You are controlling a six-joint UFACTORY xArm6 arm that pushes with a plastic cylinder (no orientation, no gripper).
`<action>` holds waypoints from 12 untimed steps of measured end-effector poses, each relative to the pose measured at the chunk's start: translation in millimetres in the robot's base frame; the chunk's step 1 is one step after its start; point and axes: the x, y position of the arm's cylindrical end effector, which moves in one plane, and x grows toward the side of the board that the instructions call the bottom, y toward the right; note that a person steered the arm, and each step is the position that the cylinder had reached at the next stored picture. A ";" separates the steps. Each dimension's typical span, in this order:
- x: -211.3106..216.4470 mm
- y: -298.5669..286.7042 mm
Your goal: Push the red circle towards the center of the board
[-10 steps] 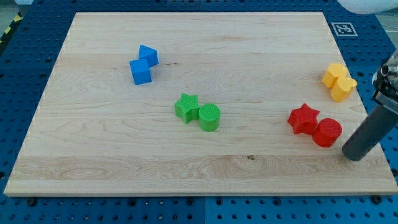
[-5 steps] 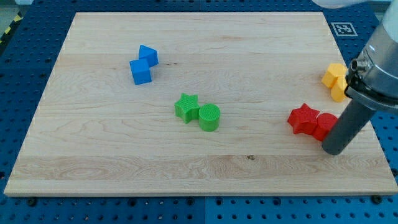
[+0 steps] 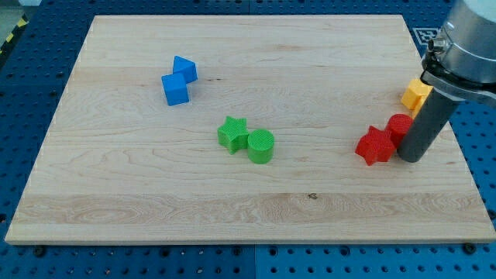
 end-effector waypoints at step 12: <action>-57.5 -25.3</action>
